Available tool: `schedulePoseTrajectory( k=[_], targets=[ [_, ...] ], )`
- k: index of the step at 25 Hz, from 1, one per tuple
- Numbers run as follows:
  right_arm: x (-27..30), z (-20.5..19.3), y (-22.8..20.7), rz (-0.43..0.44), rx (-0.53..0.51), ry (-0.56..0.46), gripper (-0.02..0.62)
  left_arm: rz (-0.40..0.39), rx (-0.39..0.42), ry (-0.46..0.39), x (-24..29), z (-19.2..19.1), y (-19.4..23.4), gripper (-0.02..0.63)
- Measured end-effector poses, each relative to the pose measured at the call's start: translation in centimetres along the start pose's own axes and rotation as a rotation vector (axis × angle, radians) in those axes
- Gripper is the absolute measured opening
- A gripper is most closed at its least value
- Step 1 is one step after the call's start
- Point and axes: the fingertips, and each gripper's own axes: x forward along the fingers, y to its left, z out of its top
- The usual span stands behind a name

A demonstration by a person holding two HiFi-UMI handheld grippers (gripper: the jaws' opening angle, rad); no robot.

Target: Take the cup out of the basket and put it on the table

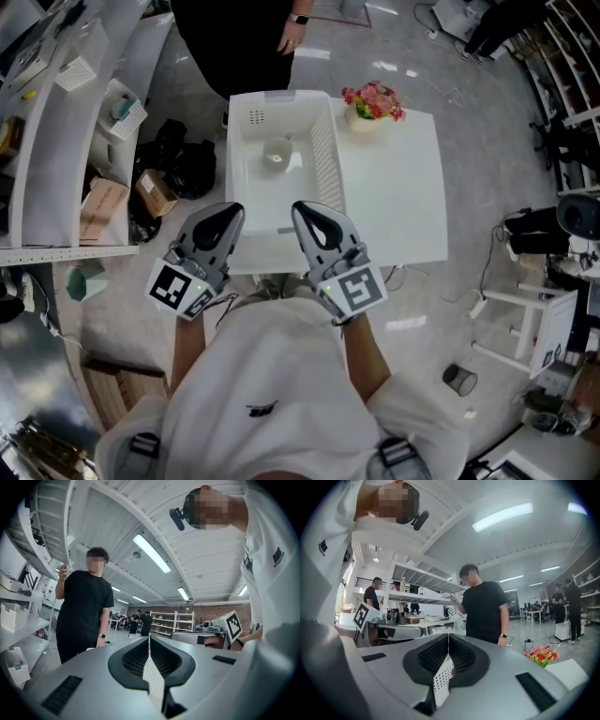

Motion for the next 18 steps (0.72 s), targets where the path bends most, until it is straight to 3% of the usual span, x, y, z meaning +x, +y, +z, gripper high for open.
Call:
schedulePoseTrajectory(
  k=[18],
  targets=[
    [4.6, -1.5, -8.2, 0.054, 0.013, 0.029, 0.009, 0.086, 0.011, 0.012, 6.3, -0.2, 4.5, 0.02]
  ],
)
